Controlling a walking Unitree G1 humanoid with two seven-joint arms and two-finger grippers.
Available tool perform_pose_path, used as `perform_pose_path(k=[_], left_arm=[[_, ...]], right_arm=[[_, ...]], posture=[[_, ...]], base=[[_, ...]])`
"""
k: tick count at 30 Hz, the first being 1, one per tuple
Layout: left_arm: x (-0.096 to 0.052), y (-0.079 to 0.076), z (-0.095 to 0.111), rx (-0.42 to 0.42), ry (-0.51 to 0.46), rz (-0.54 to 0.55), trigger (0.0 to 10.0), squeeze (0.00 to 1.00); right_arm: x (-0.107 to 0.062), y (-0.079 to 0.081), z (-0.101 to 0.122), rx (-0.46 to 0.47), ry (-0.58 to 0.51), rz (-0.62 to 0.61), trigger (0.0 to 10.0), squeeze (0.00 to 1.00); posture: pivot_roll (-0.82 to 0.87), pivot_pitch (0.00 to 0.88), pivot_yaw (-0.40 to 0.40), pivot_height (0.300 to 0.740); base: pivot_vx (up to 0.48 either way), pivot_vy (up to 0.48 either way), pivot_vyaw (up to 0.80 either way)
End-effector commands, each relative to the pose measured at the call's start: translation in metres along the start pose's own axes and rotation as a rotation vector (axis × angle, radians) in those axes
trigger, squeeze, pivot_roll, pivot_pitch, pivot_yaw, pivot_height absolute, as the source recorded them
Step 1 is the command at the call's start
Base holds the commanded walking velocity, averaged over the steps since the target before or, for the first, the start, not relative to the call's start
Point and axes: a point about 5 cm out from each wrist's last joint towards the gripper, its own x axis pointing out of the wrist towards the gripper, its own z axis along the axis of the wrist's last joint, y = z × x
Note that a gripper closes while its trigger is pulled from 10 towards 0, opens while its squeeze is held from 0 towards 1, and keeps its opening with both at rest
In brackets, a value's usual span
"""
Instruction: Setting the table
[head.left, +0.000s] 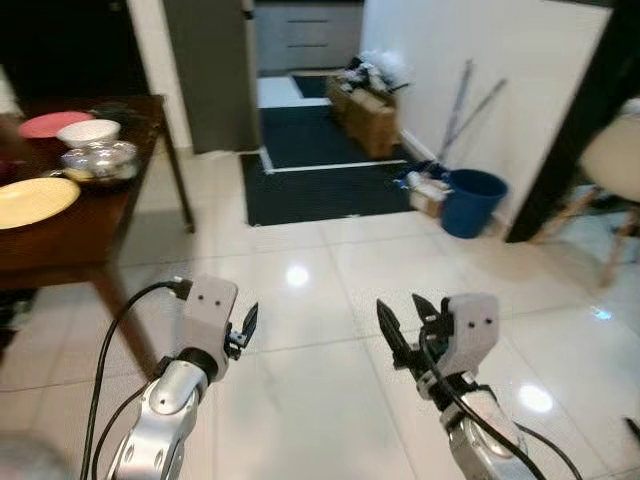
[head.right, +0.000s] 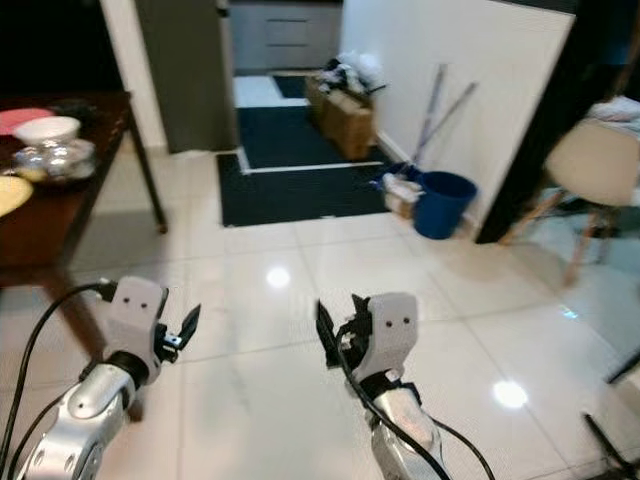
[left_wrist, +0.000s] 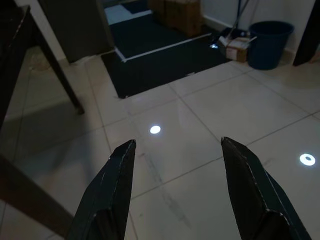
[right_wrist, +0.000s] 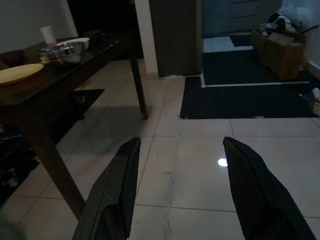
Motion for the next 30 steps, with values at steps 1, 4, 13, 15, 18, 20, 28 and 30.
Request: perform_pose_path(k=[1,4,13,15,18,20,28,30], left_arm=[[0.001,-0.001,0.007,-0.006,-0.016,-0.015,10.0,0.00],[0.002,-0.001,0.011,-0.010,-0.028,-0.017,10.0,0.00],[0.006,-0.002,0.019,-0.004,-0.051,-0.033,10.0,0.00],[0.007,-0.004,0.021,0.006,-0.063,-0.038,10.0,0.00],[0.010,-0.006,0.022,0.043,-0.070,-0.039,10.0,0.00],[0.011,-0.008,0.023,0.049,-0.079,-0.043,10.0,0.00],[0.014,-0.013,0.027,0.042,-0.091,-0.067,10.0,0.00],[0.015,-0.014,0.027,0.042,-0.093,-0.070,10.0,0.00]], right_arm=[[-0.001,-0.001,0.000,0.002,0.004,-0.013,10.0,0.00],[-0.001,-0.001,0.001,0.001,-0.002,-0.014,10.0,0.00],[-0.003,-0.003,0.004,-0.007,-0.011,-0.033,10.0,0.00],[-0.003,-0.004,0.005,-0.006,-0.017,-0.042,10.0,0.00],[-0.002,-0.005,0.006,-0.012,-0.019,-0.057,10.0,0.00],[-0.002,-0.004,0.006,-0.012,-0.020,-0.062,10.0,0.00],[-0.003,-0.003,0.005,-0.010,-0.016,-0.069,10.0,0.00],[-0.003,-0.003,0.004,-0.009,-0.015,-0.070,10.0,0.00]], posture=[[0.01,0.012,0.052,0.740],[0.01,0.013,0.054,0.740],[0.00,0.017,0.061,0.740],[0.00,0.017,0.061,0.740],[-0.01,0.016,0.064,0.740],[-0.01,0.016,0.064,0.740],[-0.03,0.014,0.074,0.740],[-0.03,0.015,0.075,0.740]], base=[[0.000,0.000,0.78],[0.000,0.000,0.78],[0.000,0.000,0.78],[0.000,0.000,0.76],[0.092,0.000,0.00],[0.480,0.000,0.00],[0.480,0.000,0.00],[0.480,0.000,0.00]])
